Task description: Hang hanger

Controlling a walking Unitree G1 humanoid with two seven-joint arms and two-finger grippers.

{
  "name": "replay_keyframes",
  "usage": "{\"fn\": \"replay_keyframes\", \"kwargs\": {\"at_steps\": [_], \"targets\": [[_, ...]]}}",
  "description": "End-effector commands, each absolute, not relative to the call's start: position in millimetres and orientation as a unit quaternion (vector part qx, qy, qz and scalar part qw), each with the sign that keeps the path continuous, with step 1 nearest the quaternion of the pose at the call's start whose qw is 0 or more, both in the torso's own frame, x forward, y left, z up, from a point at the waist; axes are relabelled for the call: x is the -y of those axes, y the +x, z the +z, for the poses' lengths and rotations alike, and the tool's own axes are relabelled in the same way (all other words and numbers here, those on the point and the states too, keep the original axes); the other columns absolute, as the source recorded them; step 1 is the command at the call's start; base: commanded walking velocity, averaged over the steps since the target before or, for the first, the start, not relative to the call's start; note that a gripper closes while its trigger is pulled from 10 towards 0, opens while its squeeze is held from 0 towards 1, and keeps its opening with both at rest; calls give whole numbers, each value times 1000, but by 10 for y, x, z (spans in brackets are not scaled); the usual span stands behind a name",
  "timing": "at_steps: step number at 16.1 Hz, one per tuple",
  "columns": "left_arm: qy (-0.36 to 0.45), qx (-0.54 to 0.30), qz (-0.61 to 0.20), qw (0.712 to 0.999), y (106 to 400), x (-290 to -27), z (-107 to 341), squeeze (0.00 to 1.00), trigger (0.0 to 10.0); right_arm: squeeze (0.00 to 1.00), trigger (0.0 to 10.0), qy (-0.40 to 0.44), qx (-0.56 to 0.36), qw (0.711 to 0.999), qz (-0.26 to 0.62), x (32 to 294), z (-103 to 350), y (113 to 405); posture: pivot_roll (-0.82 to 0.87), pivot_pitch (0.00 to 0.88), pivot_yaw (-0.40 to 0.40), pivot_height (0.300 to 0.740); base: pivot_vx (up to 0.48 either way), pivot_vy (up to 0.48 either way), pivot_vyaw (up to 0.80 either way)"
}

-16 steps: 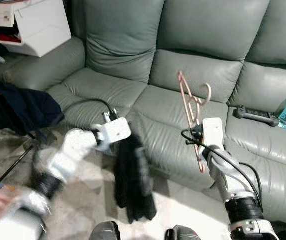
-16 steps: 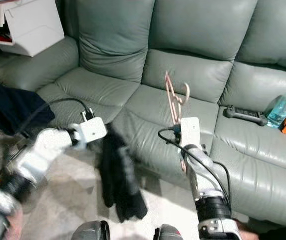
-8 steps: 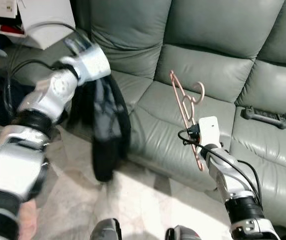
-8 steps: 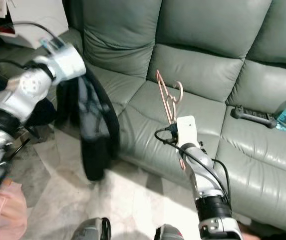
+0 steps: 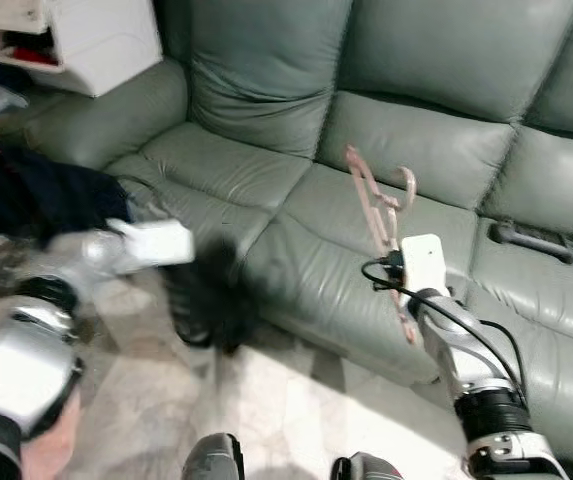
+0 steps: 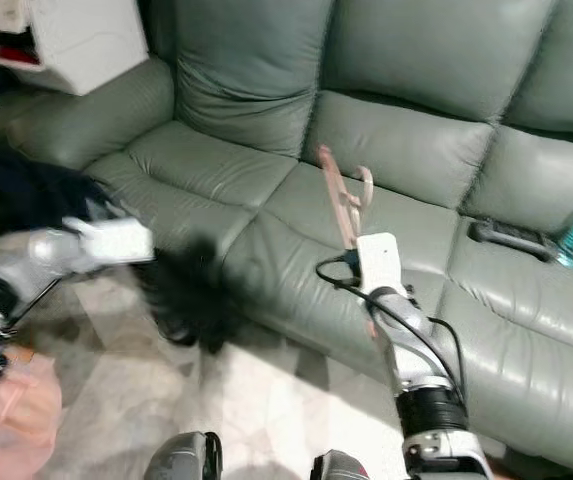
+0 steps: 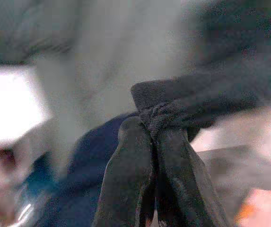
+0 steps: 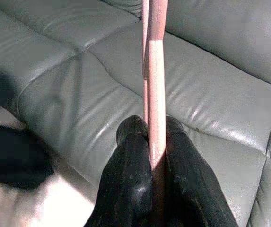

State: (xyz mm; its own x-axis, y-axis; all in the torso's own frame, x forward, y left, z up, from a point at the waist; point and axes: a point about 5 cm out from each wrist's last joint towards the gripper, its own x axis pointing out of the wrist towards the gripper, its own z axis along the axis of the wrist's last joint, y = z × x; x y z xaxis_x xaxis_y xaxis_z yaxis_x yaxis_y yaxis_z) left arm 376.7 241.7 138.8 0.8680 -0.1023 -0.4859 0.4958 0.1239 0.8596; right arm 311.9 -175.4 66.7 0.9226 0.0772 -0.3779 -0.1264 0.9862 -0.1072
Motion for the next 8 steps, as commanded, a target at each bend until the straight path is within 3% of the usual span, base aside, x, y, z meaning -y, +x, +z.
{"fn": "replay_keyframes", "kwargs": {"at_steps": [1,4,8], "targets": [[608,-41,-147,779,3983,-2193,1891,0,10000,0,10000,-60,-178,980,62,1648,712,3148,4,28,51,740,0,0,0],[529,13,-120,840,4045,-2061,2075,0,10000,0,10000,-62,-183,978,73,1612,686,3140,2,34,50,740,0,0,0],[539,21,-149,829,4022,-1980,1988,0,10000,0,10000,-54,-178,979,90,1621,711,3155,-2,37,51,740,0,0,0]]}}
